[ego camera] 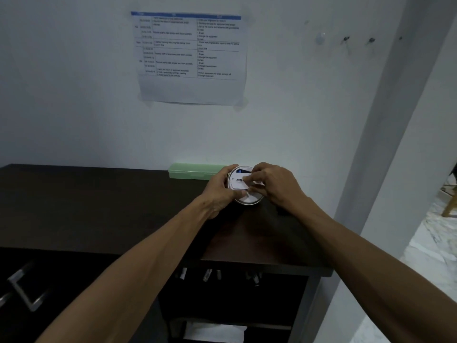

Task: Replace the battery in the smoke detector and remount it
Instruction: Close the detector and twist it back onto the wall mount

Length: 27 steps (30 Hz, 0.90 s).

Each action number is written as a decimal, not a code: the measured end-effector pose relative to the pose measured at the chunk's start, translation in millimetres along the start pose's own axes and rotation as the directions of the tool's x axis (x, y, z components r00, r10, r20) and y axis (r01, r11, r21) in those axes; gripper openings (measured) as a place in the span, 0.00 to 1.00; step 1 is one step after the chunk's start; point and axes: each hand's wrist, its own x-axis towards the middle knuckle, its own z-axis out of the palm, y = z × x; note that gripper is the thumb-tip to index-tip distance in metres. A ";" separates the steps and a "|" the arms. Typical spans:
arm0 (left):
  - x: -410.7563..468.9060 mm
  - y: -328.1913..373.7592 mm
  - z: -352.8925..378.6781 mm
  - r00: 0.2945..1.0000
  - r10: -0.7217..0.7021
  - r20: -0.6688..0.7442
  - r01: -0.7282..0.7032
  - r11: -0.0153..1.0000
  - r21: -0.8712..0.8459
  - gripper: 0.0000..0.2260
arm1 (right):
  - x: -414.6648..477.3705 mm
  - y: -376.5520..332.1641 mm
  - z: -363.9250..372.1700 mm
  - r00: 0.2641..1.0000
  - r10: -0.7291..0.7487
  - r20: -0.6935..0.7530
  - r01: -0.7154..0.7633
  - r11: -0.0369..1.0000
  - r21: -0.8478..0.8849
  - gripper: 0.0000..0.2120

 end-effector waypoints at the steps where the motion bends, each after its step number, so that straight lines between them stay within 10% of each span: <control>1: 0.1 -0.1 -0.3 1.000 -0.004 -0.004 0.004 1.000 -0.005 0.36 | -0.4 0.8 0.8 1.000 0.022 -0.002 -0.022 1.000 0.022 0.15; 12: 1.8 -7.2 4.0 0.998 0.035 -0.060 -0.037 0.999 -0.029 0.32 | -6.0 24.8 10.5 0.910 0.408 -0.068 -0.368 0.874 0.316 0.13; 27: -2.3 0.7 7.0 0.999 0.011 0.031 -0.010 0.999 -0.043 0.35 | -3.2 26.6 9.7 0.864 0.498 -0.070 -0.430 0.804 0.412 0.13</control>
